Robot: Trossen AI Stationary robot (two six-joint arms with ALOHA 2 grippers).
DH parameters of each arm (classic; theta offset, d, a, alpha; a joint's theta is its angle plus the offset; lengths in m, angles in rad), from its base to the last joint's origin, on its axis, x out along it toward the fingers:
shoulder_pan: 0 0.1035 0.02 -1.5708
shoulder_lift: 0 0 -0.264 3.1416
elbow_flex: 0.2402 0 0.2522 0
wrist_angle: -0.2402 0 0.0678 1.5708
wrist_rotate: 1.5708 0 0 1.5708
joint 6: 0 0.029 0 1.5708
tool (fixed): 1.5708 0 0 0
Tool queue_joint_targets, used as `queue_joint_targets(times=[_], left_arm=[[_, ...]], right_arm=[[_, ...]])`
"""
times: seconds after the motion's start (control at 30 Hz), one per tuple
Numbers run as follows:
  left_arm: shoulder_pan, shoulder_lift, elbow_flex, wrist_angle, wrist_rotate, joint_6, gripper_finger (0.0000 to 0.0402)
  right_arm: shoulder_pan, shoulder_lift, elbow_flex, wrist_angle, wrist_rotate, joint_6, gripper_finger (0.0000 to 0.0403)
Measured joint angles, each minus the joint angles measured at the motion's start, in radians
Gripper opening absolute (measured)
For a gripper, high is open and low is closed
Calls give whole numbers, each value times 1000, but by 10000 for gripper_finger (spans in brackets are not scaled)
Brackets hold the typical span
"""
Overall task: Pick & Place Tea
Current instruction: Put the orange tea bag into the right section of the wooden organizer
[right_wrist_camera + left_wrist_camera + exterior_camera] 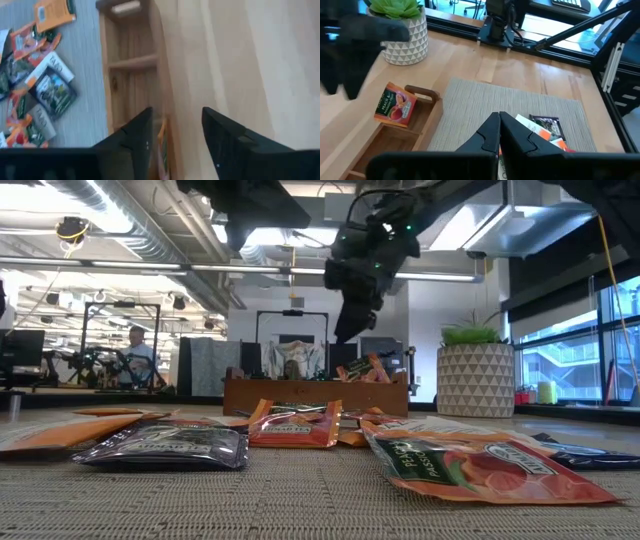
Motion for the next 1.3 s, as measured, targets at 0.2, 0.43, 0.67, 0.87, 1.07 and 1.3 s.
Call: queue_joint_targets(times=[0.2,0.43,0.67,0.87,1.07,1.3], left_arm=[[0,0,0,0,0,0,4],[0,0,0,0,0,1,4],[0,0,0,-1,0,1,4],[0,0,0,-2,0,2,4],[0,0,0,-2,0,1,4],[0,0,0,-2,0,2,4]], right_arm=[[4,36,1,-56,-9,-52,192],[17,46,0,-66,-5,-78,154],[51,46,0,-75,2,-166,125],[73,46,0,-81,106,-180,117],[72,55,-2,-117,110,-178,116],[70,56,-2,-125,108,-127,116]])
